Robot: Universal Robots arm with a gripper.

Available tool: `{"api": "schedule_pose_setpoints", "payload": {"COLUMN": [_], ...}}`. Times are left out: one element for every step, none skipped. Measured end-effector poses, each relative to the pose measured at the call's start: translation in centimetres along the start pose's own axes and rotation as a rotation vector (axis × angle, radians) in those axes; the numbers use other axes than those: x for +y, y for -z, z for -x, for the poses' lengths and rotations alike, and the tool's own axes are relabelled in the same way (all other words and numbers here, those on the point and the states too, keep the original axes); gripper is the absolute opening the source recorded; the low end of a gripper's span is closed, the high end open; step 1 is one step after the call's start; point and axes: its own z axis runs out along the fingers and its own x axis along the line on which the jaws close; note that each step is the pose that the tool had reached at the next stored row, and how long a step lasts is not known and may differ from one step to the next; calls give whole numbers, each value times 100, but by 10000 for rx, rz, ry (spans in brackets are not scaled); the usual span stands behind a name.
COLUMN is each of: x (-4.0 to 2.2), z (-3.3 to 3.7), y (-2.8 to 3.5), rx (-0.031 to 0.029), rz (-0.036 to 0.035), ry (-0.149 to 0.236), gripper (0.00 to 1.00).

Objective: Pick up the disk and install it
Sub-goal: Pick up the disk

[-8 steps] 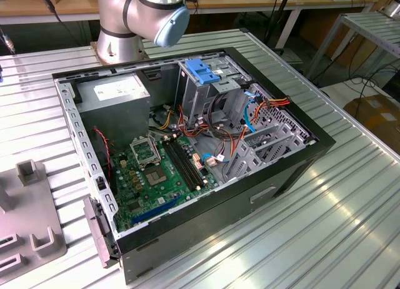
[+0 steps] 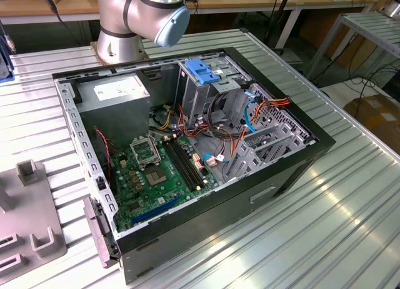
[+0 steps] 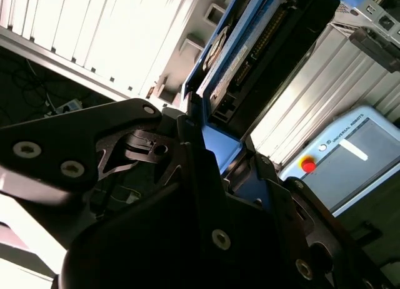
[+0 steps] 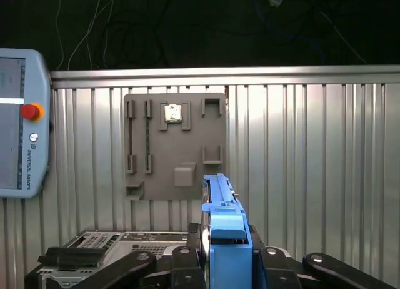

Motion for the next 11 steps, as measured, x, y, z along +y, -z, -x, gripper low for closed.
{"api": "schedule_pose_setpoints", "payload": {"x": [-15, -27, -50, -68, -80, -93, -109, -122, -135, -148, -168], "z": [0, 0, 1, 1, 1, 1, 2, 2, 2, 2, 2], "y": [0, 0, 0, -1, -1, -1, -1, -1, -1, -1, -1], "rx": [0, 1, 1, 0, 1, 1, 0, 1, 1, 1, 1], "rz": [1, 1, 1, 0, 0, 1, 1, 1, 1, 1, 1], "ry": [0, 0, 0, 0, 0, 0, 0, 1, 0, 0, 0], "gripper": [37, 37, 37, 37, 37, 37, 37, 37, 37, 37, 37]}}
